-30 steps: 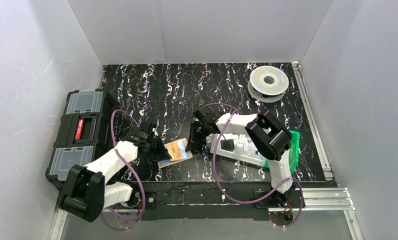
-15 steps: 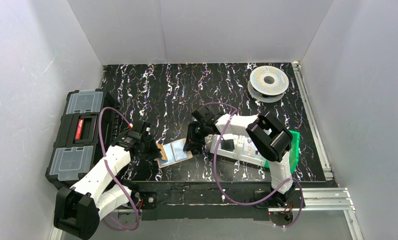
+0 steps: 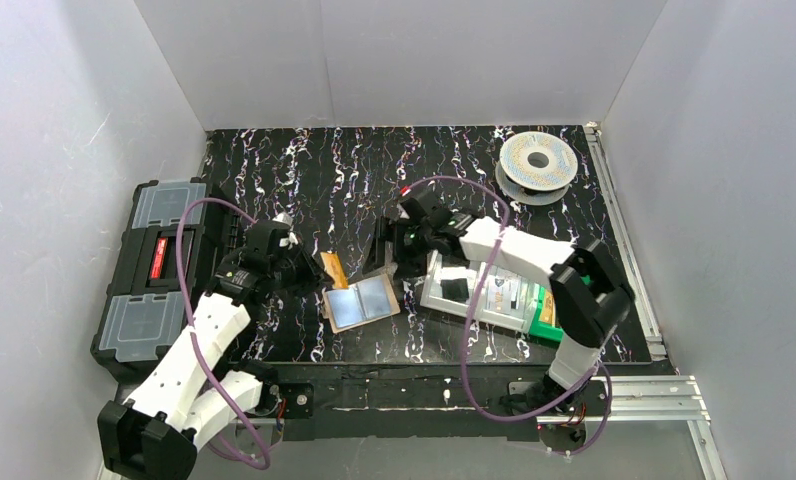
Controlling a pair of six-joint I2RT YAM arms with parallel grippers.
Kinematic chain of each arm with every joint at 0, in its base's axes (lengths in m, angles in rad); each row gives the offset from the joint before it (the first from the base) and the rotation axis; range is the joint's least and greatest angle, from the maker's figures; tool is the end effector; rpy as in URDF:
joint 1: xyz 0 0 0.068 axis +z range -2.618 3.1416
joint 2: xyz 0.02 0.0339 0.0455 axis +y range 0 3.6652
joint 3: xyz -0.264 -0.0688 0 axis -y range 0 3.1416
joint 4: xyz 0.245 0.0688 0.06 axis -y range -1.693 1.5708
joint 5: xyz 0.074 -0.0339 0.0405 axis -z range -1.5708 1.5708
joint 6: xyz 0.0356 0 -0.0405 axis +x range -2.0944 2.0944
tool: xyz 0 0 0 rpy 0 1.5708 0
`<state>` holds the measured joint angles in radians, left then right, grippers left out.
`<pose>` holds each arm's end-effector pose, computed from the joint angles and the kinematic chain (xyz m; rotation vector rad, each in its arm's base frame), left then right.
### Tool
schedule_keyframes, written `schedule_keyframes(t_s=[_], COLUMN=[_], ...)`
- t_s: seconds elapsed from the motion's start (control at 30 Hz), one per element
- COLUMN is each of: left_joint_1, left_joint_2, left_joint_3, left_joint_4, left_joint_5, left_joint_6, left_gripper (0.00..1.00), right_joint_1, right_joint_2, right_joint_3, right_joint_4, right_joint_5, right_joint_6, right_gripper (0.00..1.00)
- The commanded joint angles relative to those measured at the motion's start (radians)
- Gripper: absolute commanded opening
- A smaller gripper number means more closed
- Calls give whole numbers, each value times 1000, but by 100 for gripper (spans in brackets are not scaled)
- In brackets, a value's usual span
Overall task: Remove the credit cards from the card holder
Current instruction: Remove the credit card from the card holder, then place the credit card in the storage box.
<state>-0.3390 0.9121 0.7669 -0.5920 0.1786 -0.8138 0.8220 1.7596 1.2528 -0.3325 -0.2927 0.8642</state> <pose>0.1773 -0.0692 0.2729 -0.4769 2.3798 -0.7673 0.2546 0.2891 0.2259 -0.0947 2.6814 1.0287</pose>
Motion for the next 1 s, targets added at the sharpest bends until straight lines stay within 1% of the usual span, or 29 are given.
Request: schedule_keyframes(t_s=[0.0, 0.17, 0.27, 0.37, 0.43, 0.57, 0.6, 0.67, 0.73, 0.83, 0.97], left_joint_1=[16, 38, 41, 41, 41, 41, 41, 40, 41, 41, 41], left_joint_2=[-21, -39, -21, 24, 53, 112, 121, 134, 144, 160, 178], left_joint_3=[45, 20, -11, -44, -60, -71, -80, -95, -101, -103, -96], left_joint_4=[101, 295, 436, 577, 639, 682, 704, 748, 760, 781, 774], left_joint_5=[128, 277, 369, 445, 482, 536, 549, 572, 586, 613, 639], left_joint_6=[-58, -158, -220, -276, -302, -311, -319, -334, -337, -337, -321], left_gripper=[0, 0, 0, 0, 0, 0, 0, 0, 0, 0, 0], right_joint_1=[-55, -126, -147, -158, -162, -165, -165, -165, -165, -165, -165], right_joint_2=[-144, -227, -244, -257, -267, -280, -282, -282, -283, -280, -279], right_joint_3=[-48, -175, -213, -255, -285, -325, -331, -342, -352, -359, -362], right_joint_4=[141, 374, 447, 534, 610, 718, 742, 766, 781, 786, 782], right_joint_5=[-103, -240, -286, -318, -334, -346, -347, -348, -346, -344, -336], right_joint_6=[52, 163, 200, 251, 290, 344, 354, 372, 381, 387, 389], right_gripper=[91, 92, 90, 86, 82, 77, 74, 65, 56, 46, 19])
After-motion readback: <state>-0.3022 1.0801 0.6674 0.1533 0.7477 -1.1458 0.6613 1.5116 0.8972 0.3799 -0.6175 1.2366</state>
